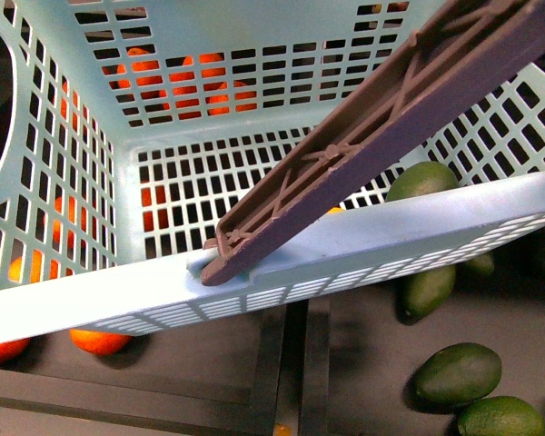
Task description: Pick mango and avocado into basket
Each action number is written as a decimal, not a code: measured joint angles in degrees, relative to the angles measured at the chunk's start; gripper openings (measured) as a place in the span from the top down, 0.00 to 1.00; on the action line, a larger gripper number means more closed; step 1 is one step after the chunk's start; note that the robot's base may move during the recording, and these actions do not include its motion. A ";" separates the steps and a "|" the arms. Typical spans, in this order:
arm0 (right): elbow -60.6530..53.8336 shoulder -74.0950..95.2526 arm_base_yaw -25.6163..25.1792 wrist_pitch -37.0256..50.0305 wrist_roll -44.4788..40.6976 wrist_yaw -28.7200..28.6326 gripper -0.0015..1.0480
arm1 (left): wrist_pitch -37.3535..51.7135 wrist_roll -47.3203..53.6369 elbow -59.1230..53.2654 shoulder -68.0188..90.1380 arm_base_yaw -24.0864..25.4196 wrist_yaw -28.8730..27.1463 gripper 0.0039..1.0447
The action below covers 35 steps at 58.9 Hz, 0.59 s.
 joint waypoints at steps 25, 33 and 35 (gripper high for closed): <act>-4.87 -11.04 -0.04 -5.33 0.00 0.00 0.98 | 0.00 -0.04 0.00 0.00 0.00 0.02 0.85; -5.03 -15.28 -0.04 -9.05 0.00 -0.15 0.98 | 0.00 -0.07 0.00 0.00 0.00 0.02 0.85; -5.03 -16.28 -0.04 -9.99 0.00 -0.15 0.98 | 0.00 -0.07 0.00 0.00 0.02 0.02 0.85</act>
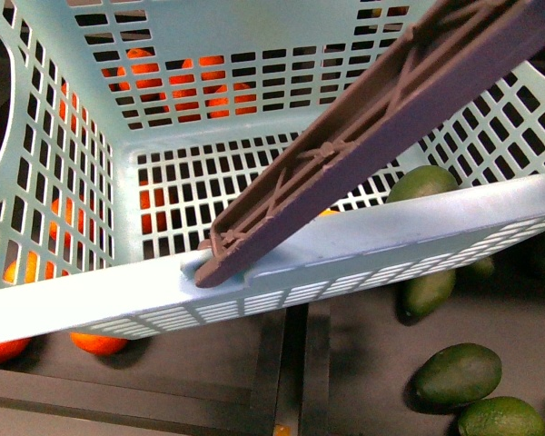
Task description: Pick mango and avocado into basket
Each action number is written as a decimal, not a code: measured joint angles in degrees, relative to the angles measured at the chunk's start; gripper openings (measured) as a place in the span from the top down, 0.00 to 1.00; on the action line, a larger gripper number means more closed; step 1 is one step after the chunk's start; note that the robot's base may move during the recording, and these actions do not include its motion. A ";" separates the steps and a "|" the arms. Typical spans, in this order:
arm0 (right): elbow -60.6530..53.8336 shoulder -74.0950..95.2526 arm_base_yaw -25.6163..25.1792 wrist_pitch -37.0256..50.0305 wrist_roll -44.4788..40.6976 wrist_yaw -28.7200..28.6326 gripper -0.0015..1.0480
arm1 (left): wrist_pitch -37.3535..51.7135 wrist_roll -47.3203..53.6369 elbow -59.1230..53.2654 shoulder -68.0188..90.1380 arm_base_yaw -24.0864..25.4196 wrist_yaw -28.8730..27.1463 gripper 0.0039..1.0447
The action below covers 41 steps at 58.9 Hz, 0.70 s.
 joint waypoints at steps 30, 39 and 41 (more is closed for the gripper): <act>0.00 -11.76 0.00 -11.39 0.00 0.00 0.98 | 0.00 0.02 0.00 0.00 -0.02 0.00 0.85; 0.00 -15.54 0.00 -15.15 0.00 0.00 0.98 | 0.00 0.02 0.00 0.00 -0.02 0.00 0.85; 0.00 -16.13 0.00 -15.74 0.00 0.00 0.98 | 0.00 0.02 0.00 0.00 -0.02 0.00 0.85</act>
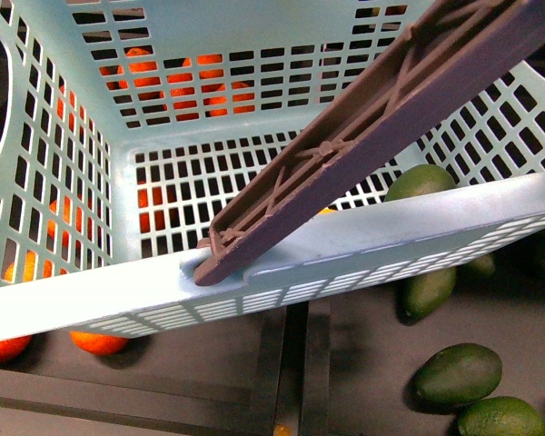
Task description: Pick mango and avocado into basket
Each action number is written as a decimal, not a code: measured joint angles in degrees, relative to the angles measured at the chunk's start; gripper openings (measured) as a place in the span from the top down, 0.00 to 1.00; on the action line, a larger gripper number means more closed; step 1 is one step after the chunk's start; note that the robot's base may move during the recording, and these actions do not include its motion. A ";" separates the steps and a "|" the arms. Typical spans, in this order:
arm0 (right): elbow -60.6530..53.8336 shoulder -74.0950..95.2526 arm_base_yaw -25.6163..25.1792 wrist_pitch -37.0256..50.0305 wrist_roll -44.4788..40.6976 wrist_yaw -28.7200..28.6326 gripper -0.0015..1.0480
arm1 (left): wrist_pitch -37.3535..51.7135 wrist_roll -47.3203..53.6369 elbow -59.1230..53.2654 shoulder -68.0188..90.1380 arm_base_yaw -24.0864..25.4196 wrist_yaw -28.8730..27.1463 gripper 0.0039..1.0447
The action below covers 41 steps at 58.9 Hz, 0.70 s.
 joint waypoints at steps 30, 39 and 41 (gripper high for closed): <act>0.00 -11.41 0.00 -11.78 0.00 0.07 0.98 | 0.00 -0.13 0.00 0.00 0.02 0.02 0.85; 0.00 -11.43 0.00 -11.78 -0.02 0.07 0.71 | 0.00 0.00 0.00 0.00 0.02 -0.02 0.85; 0.00 -11.43 0.00 -11.78 -0.02 0.07 0.64 | 0.00 -0.02 0.00 0.00 0.02 -0.02 0.85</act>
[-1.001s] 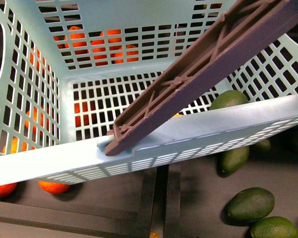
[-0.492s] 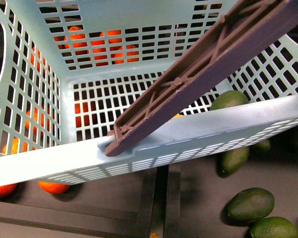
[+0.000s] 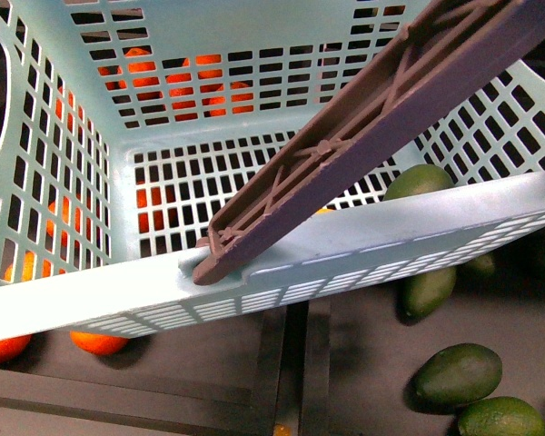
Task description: Pick mango and avocado into basket
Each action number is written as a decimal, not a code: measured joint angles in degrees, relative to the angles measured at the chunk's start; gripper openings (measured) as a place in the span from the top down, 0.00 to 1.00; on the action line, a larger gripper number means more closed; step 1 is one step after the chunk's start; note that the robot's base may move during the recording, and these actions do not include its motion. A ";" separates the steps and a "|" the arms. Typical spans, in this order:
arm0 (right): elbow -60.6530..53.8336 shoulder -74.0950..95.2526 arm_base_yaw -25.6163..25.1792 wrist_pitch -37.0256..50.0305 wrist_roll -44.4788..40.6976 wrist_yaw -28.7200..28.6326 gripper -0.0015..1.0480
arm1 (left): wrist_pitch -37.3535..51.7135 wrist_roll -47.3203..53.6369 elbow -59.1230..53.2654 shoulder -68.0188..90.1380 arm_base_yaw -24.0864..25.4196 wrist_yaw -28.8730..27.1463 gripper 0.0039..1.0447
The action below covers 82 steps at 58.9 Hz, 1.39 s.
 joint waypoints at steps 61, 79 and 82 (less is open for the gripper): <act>0.00 -0.20 0.00 -0.11 0.02 0.13 0.08 | 0.00 -0.42 0.04 0.00 -0.39 0.07 0.85; 0.00 -0.24 0.02 -0.15 0.00 0.15 0.08 | 0.00 -0.02 0.11 0.00 -0.04 0.02 0.85; 0.00 -0.17 0.00 -0.20 0.00 0.02 0.08 | 0.00 0.04 0.11 0.00 -0.04 0.11 0.85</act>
